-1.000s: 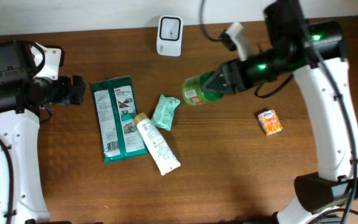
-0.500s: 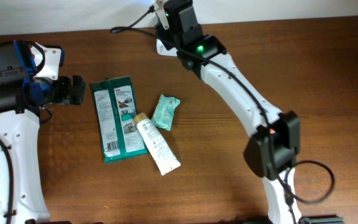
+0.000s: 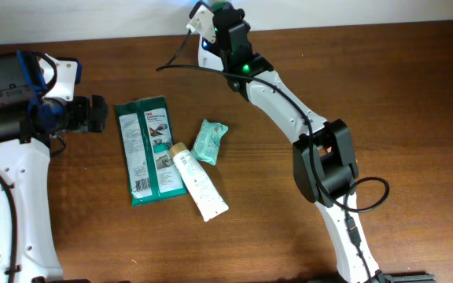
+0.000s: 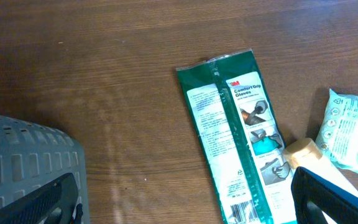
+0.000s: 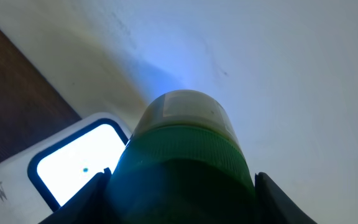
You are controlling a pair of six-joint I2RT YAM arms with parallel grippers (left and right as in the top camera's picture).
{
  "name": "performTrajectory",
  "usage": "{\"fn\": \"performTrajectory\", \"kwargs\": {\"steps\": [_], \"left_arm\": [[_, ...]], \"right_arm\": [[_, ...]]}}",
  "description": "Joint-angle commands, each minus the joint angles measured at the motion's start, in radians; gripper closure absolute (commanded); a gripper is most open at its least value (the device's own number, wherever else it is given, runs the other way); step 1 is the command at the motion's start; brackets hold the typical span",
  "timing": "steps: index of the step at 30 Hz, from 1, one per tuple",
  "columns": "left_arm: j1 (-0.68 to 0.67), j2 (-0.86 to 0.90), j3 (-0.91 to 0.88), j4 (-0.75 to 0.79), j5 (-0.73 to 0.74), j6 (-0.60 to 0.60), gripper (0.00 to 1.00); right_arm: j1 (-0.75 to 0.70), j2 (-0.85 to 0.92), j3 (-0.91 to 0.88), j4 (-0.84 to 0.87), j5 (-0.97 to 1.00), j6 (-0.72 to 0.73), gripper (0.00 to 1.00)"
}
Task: Scan the item barcode
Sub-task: 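Hold the green jar up in front of the barcode scanner, then carry the jar right and set it beside the orange packet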
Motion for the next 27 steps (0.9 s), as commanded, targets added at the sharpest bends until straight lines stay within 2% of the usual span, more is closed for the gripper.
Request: {"fn": "performTrajectory", "kwargs": {"steps": [1,4,8,12,15,18,20,23,27], "left_arm": [[0.003,-0.006,0.009,0.000,0.003,0.016,0.01],[0.003,-0.006,0.009,0.000,0.003,0.016,0.01],[0.003,-0.006,0.009,0.000,0.003,0.016,0.01],[0.003,-0.006,0.009,0.001,0.003,0.016,0.01],[0.003,-0.006,0.009,0.000,0.003,0.016,0.01],[0.003,-0.006,0.009,0.001,0.003,0.016,0.01],[0.003,-0.006,0.009,0.001,0.003,0.016,0.01],[0.003,-0.006,0.009,0.000,0.003,0.016,0.01],[0.003,-0.006,0.009,0.000,0.003,0.016,0.01]], "right_arm": [[-0.003,-0.044,0.019,0.011,0.005,0.018,0.66],[-0.003,-0.109,0.019,-0.063,-0.033,0.116,0.66],[-0.013,-0.259,0.019,-0.301,-0.127,0.372,0.66],[-0.043,-0.469,0.019,-0.742,-0.251,0.722,0.66],[-0.079,-0.534,0.019,-1.006,-0.322,0.826,0.68],[-0.137,-0.530,0.019,-1.299,-0.365,0.874,0.69],[-0.173,-0.509,0.018,-1.417,-0.366,0.873,0.69],[-0.230,-0.481,-0.018,-1.476,-0.359,0.873,0.69],[-0.337,-0.441,-0.124,-1.453,-0.359,0.874,0.69]]}}
